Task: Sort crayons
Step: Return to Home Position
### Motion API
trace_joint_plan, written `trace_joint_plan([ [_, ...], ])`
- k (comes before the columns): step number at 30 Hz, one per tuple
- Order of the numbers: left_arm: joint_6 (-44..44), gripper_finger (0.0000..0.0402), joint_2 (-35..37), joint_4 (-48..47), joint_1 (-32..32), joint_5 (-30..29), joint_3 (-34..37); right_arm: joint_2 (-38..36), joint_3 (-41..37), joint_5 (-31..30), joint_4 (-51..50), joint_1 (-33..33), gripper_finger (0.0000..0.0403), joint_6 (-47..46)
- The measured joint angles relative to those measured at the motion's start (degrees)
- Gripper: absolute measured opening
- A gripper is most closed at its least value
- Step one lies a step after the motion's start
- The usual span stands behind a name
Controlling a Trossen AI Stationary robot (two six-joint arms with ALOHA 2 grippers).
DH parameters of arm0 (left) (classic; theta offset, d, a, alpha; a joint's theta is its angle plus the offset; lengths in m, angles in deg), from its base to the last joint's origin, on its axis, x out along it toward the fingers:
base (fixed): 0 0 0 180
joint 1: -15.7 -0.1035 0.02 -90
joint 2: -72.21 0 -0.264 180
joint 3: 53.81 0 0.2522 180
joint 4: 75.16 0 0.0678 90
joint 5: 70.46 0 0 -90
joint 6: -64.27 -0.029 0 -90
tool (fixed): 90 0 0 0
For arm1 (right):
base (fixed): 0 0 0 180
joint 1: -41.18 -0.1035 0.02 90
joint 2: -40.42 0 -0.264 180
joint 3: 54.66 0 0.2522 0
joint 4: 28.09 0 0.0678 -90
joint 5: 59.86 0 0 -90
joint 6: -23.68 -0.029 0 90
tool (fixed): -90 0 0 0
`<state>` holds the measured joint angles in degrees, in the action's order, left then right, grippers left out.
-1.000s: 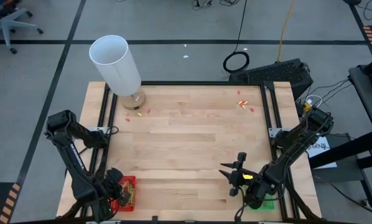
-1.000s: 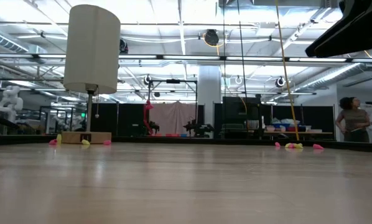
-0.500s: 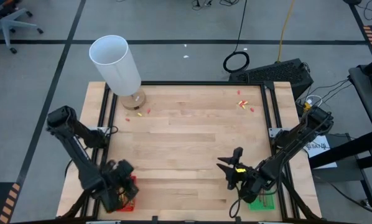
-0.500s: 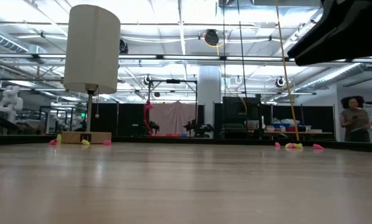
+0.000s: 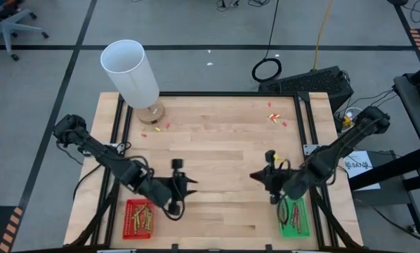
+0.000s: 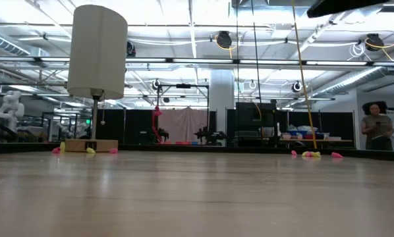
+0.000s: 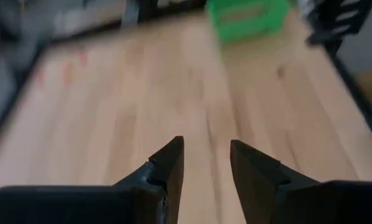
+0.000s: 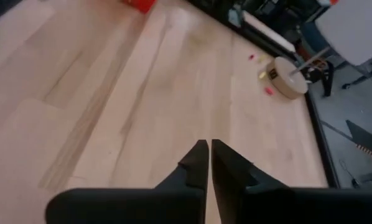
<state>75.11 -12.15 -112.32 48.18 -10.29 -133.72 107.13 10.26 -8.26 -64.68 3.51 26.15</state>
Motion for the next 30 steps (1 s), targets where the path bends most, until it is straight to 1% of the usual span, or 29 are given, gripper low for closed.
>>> trace_joint_plan([
  [2, -10.5, 0.0129, 0.0, 6.83, -1.75, 1.82, 0.0, -2.75, -0.47, 0.61, -0.32, 0.51, 0.0008, 0.55],
  [4, -17.71, 0.0129, 0.0, 12.27, -3.9, 3.69, 0.0, -5.46, -2.27, 1.14, 0.75, 0.89, 0.0009, 1.97],
  [6, -22.03, 0.0126, 0.0, 15.09, -6.28, 6.05, -0.02, -8.27, -5.43, 1.23, 3.43, 1.24, 0.0004, 3.78],
  [8, -24.37, 0.0112, 0.01, 15.53, -8.99, 8.76, -0.02, -11.11, -9.35, 1.46, 7.33, 1.87, 0.0001, 5.41],
  [10, -25.11, 0.0087, 0.0, 15.11, -11.92, 11.91, 0.03, -14.0, -13.46, 3.95, 12.08, 2.89, 0.0001, 6.6],
  [14, -25.1, 0.0021, 0.0, 15.39, -17.48, 19.88, 0.91, -18.25, -20.42, 9.45, 20.3, 5.13, 0.0001, 8.33],
  [15, -24.79, 0.0011, 0.0, 15.41, -18.7, 21.49, 1.25, -19.04, -21.85, 10.52, 21.78, 5.69, 0.0001, 8.7],
  [17, -23.98, 0.0008, 0.0, 16.27, -21.0, 23.71, 2.51, -20.43, -24.48, 12.09, 24.6, 6.98, 0.0001, 9.52],
  [22, -22.72, 0.0012, -0.04, 21.13, -25.57, 24.01, 8.22, -23.59, -29.96, 16.15, 30.23, 10.81, 0.0, 10.9],
  [26, -21.74, 0.0013, -0.04, 25.32, -27.63, 24.14, 11.71, -26.04, -33.56, 20.61, 33.46, 14.22, 0.0, 10.7],
  [30, -21.68, 0.0013, -0.04, 29.05, -29.59, 26.71, 15.09, -27.81, -37.1, 23.88, 38.0, 17.11, 0.0, 10.71],
])
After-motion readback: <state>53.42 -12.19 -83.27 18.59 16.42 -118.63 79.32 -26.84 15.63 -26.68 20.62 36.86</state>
